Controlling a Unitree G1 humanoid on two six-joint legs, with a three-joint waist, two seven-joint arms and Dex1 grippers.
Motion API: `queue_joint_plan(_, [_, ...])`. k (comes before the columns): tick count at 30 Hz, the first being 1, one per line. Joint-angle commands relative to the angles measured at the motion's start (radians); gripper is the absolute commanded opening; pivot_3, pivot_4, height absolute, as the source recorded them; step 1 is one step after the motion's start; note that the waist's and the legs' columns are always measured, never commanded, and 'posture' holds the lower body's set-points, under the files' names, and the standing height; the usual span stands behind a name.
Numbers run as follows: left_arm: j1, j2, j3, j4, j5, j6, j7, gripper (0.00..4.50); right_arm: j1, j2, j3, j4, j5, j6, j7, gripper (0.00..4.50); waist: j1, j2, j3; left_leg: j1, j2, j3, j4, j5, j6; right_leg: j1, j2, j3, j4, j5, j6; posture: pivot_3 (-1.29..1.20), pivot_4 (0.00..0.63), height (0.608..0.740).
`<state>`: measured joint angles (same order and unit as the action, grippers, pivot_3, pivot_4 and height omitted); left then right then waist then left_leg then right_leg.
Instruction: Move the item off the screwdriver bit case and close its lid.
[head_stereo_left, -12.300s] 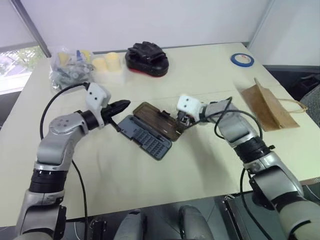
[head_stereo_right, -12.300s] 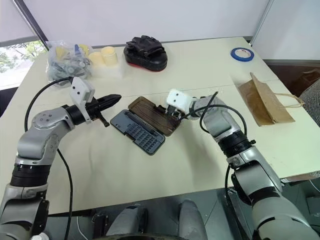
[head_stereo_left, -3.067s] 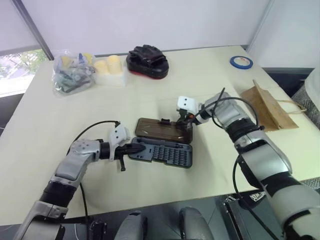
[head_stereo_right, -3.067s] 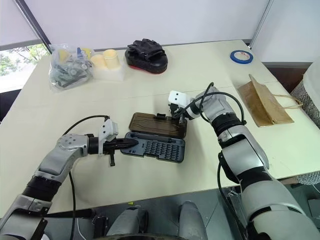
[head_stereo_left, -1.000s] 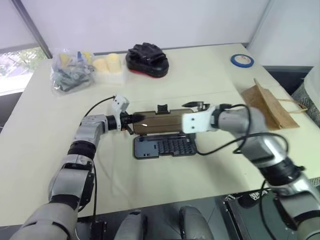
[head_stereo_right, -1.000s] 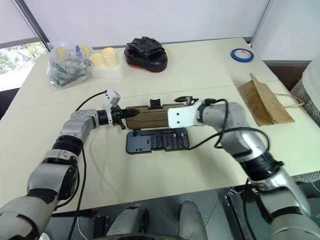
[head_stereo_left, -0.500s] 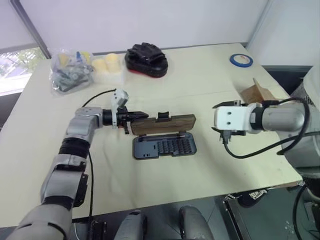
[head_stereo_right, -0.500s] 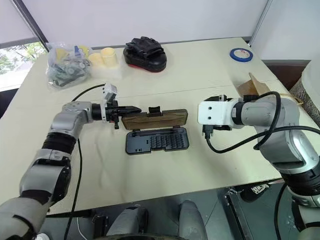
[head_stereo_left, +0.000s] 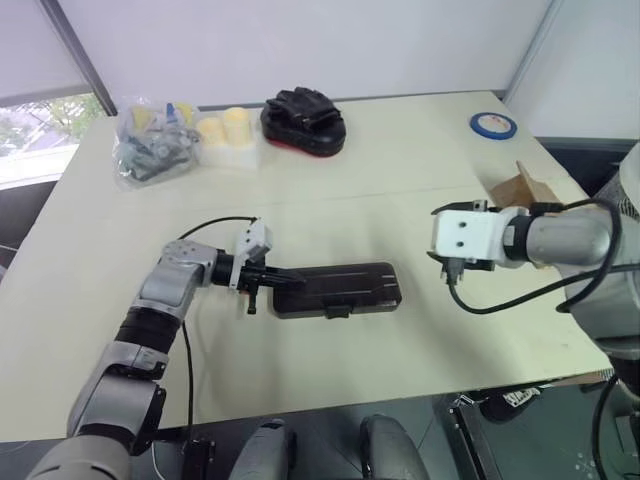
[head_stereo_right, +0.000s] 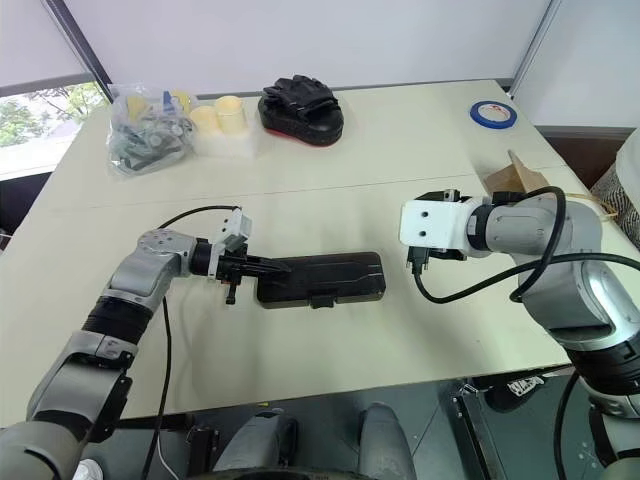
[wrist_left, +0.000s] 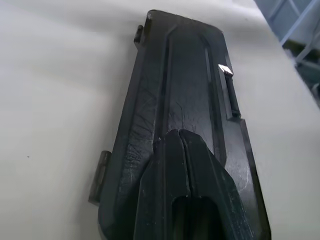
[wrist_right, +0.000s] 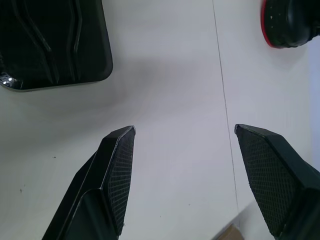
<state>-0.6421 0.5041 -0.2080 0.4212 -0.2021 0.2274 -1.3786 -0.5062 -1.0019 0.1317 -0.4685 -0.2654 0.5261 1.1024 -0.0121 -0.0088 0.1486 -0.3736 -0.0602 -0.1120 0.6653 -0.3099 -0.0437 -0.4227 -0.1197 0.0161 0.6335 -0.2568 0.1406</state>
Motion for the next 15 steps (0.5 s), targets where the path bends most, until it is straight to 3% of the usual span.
queue_joint_plan(1, [0.059,0.040,-0.077,0.079,0.113,-0.051,0.018,0.00,-0.003,-0.014,-0.038,-0.044,0.016,0.019,-0.011,3.29,0.000,0.001,-0.001,0.000,0.000,0.000,0.000,0.000,0.000,0.000,0.000,0.000,0.000,0.000,0.000,0.00,0.150,0.740])
queue_joint_plan(6, [0.073,0.071,-0.086,0.072,0.117,-0.094,0.004,0.00,-0.001,0.016,-0.046,-0.070,0.056,0.066,-0.023,3.29,-0.005,0.003,-0.003,0.002,0.001,0.000,0.000,-0.001,0.002,0.001,0.001,0.000,0.000,0.000,0.000,0.00,0.150,0.740])
queue_joint_plan(9, [-0.003,0.038,-0.031,0.075,0.054,-0.020,0.035,0.00,-0.041,0.123,-0.083,-0.105,0.184,0.230,-0.029,3.29,-0.002,0.003,-0.003,0.002,0.001,0.000,0.000,-0.003,0.006,0.002,0.001,0.000,0.000,0.000,0.000,0.00,0.150,0.740])
queue_joint_plan(15, [-0.187,-0.015,0.075,0.086,-0.058,0.163,0.071,0.00,0.008,0.229,-0.114,-0.176,0.411,0.413,-0.009,3.29,0.004,0.000,-0.001,-0.002,0.000,-0.003,0.002,-0.003,0.006,0.002,0.001,-0.002,0.000,0.000,0.000,0.00,0.150,0.740])
